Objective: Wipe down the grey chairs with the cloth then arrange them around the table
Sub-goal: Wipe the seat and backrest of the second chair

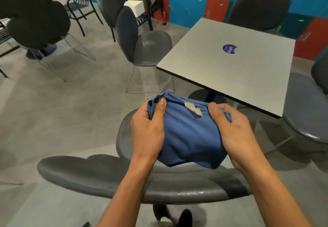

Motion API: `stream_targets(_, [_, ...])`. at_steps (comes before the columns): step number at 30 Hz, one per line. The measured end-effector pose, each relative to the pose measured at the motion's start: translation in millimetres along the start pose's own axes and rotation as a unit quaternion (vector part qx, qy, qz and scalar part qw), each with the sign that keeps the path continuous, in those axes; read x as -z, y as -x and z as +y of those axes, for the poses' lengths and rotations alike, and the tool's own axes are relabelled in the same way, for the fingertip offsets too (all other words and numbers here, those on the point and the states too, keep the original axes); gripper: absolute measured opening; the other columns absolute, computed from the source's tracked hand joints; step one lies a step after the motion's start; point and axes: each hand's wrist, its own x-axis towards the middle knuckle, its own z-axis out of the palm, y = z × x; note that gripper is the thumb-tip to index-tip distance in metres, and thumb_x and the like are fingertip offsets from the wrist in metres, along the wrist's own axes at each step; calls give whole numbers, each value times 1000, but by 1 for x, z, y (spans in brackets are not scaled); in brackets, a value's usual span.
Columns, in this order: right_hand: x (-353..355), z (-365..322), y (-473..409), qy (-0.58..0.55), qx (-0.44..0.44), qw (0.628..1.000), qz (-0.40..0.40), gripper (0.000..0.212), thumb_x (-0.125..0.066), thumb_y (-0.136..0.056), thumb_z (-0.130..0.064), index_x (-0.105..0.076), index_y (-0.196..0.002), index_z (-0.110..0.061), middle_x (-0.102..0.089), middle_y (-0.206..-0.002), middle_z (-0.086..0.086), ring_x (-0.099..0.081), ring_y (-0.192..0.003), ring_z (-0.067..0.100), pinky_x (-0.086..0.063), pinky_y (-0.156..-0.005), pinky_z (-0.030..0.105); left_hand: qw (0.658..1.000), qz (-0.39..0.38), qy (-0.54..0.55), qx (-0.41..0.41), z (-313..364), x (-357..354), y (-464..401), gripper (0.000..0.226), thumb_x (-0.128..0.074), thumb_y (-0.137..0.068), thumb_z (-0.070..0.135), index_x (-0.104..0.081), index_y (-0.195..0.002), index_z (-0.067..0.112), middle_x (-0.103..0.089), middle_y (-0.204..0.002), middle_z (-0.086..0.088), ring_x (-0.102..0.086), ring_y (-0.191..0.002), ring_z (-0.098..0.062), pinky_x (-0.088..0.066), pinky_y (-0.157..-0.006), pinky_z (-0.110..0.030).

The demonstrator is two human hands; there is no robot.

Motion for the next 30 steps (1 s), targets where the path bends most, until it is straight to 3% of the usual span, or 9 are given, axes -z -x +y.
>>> stream_targets(3, [-4,2,9,-17,-6,1000,5,44,-53,-84,-62,-69,-92,-22,-72,-85,-5,-68,-83,16,-53,-74,34,1000,-3,-12,-11,1,6,6,25,-61,-102,36,-68,-81,24,-69,-78,-6,-64,-75,-20,-56,-74,-50])
stream_targets(7, [-17,7,18,-20,5,1000,10,39,-54,-93,-55,-68,-90,-19,-71,-84,-3,-67,-75,11,-52,-67,25,999,-6,-31,-16,-3,23,6,24,-60,-102,35,-68,-82,24,-68,-74,3,-63,-73,-14,-55,-75,-49])
stream_targets(10, [-33,3,19,-20,8,999,25,39,-54,-92,-56,-68,-88,-19,-72,-82,-3,-65,-73,8,-51,-63,21,999,-19,-26,-10,-5,38,0,25,-60,-102,37,-69,-83,23,-72,-79,-3,-69,-79,-24,-57,-79,-56])
stream_targets(16, [-89,-4,11,1,28,997,65,34,-54,-98,-48,-69,-85,-20,-71,-80,-3,-62,-69,2,-47,-61,15,999,-43,-28,-8,-15,85,-39,24,-58,-103,38,-70,-86,26,-74,-81,4,-70,-79,-13,-58,-77,-45])
stream_targets(20, [-141,-7,8,-9,15,994,107,33,-56,-99,-46,-70,-86,-19,-72,-80,-6,-62,-68,0,-47,-60,13,995,-85,-41,-5,-25,125,-77,25,-57,-103,43,-70,-87,29,-74,-83,6,-71,-82,-14,-58,-81,-52])
stream_targets(23, [-172,-11,4,-10,8,992,126,30,-56,-99,-44,-69,-85,-21,-71,-76,-12,-63,-67,-2,-46,-59,12,994,-106,-31,2,-27,145,-101,23,-58,-103,39,-71,-87,28,-75,-84,6,-71,-83,-13,-58,-81,-47])
stream_targets(26, [-193,-10,2,-1,8,990,143,32,-55,-98,-50,-69,-85,-25,-72,-84,-8,-67,-76,5,-50,-65,22,991,-131,-21,6,-30,160,-117,22,-58,-103,38,-71,-88,27,-75,-86,5,-72,-86,-13,-58,-80,-40])
stream_targets(30, [-209,-10,-5,17,-17,988,153,43,-54,-94,-66,-69,-90,-26,-74,-87,-2,-70,-85,24,-56,-83,53,990,-139,-24,20,-35,169,-133,22,-58,-103,36,-70,-87,28,-75,-85,7,-71,-84,-10,-56,-77,-32])
